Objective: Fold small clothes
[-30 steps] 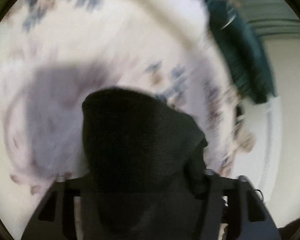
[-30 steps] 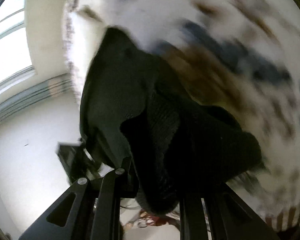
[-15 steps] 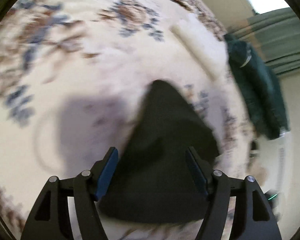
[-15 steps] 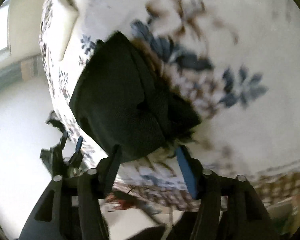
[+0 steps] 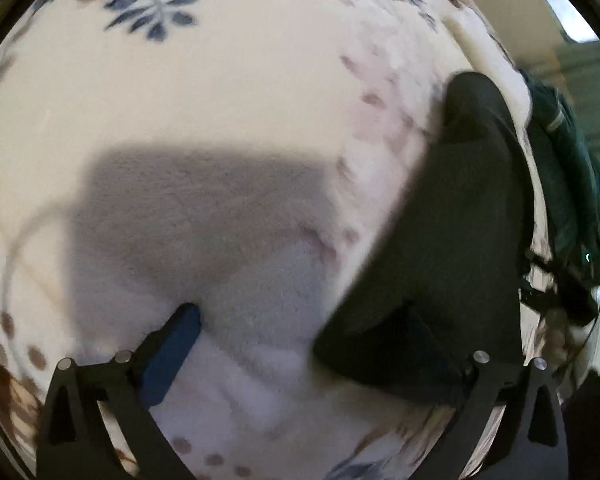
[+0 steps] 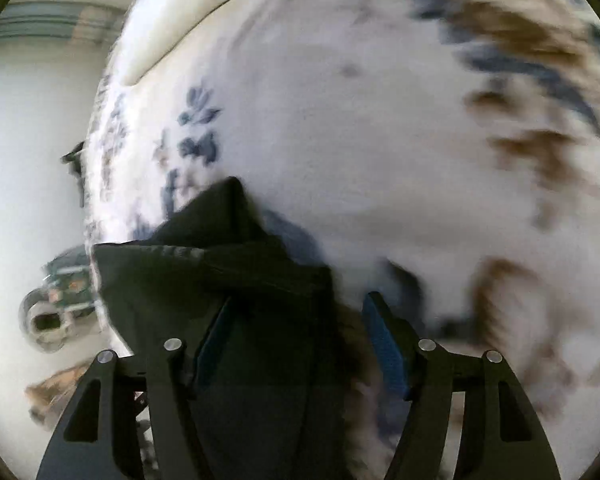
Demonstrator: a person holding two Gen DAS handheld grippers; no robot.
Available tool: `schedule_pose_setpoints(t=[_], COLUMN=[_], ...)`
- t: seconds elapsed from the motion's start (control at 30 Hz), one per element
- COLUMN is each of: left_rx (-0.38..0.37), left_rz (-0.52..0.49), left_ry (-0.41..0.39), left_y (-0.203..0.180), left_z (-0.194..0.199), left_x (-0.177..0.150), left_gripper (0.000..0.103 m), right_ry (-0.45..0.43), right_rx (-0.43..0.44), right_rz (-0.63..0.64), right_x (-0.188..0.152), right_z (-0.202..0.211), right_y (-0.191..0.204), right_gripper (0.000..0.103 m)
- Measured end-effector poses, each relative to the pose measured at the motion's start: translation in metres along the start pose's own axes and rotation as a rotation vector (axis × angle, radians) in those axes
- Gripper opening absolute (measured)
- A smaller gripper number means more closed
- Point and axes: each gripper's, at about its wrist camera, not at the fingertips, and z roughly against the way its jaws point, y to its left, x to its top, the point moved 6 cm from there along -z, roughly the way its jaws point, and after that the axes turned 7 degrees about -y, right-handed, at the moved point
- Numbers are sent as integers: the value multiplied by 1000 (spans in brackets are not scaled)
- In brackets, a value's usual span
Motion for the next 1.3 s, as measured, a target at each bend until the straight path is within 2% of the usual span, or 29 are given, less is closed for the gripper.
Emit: schedule_pose_setpoints(t=[0.07,0.17,0.3,0.4,0.5,0.57,0.6,0.63,0.7,0.77,0.83,0.87,0.9,0.93,0.97,1.0,1.03,1.17,1.23,1.3], left_rx=[26,66,78,99,123,135,126,105,55,-24,-74,-97,-98,-108,-103,-92,-105,-145,-147,-158], left_rz=[27,16,20,20,-53,-95,-105,-109,-110,-127,-157,-175,-194,-223,-253,-268,-274,-214,-164,-95], left_ry=[-1,0,60,10,-50,-68,-68,-67,-61,-54,-32,-11,5,31,50,49,38,11,19,10], left_y=[-2,-5,-13,-23,-39,-52,-57,-67,-86,-111,-131,-143,-151,-160,-166,-167,-171,-158,-144,-134], left_z=[-7,-8,1,17,29,27,22,14,-5,-29,-47,-62,-74,-87,-96,-95,-94,-87,-90,-94], left_x=[1,0,7,24,42,59,67,80,101,128,140,151,159,164,167,164,166,174,179,188], left_gripper=[103,103,103,103,103,103,103,103,103,103,103,89,63,43,18,16,15,13,11,7], right_ry=[-28,-100,-177,-188,-114,-31,2,-5,-25,-29,-11,5,20,20,-1,-25,-41,-146,-143,-133], right_rx=[32,-11,-22,-46,-135,-185,-208,-209,-162,-117,-81,-68,-54,-38,-37,-33,-36,-56,-57,-102], right_rz=[-2,-5,-32,-39,4,-3,-15,-27,-47,-79,-116,-125,-138,-139,-131,-119,-119,-173,-184,-163], right_x=[2,5,19,34,41,42,44,46,50,50,49,48,48,48,49,51,53,72,80,86], right_z=[1,17,44,42,18,0,-2,2,17,25,25,22,16,13,13,11,11,16,7,-1], right_y=[10,22,38,40,35,27,23,22,24,22,17,15,12,11,11,13,13,13,12,11], right_gripper=[15,14,13,13,13,20,25,34,36,49,52,52,52,52,47,36,9,8,8,8])
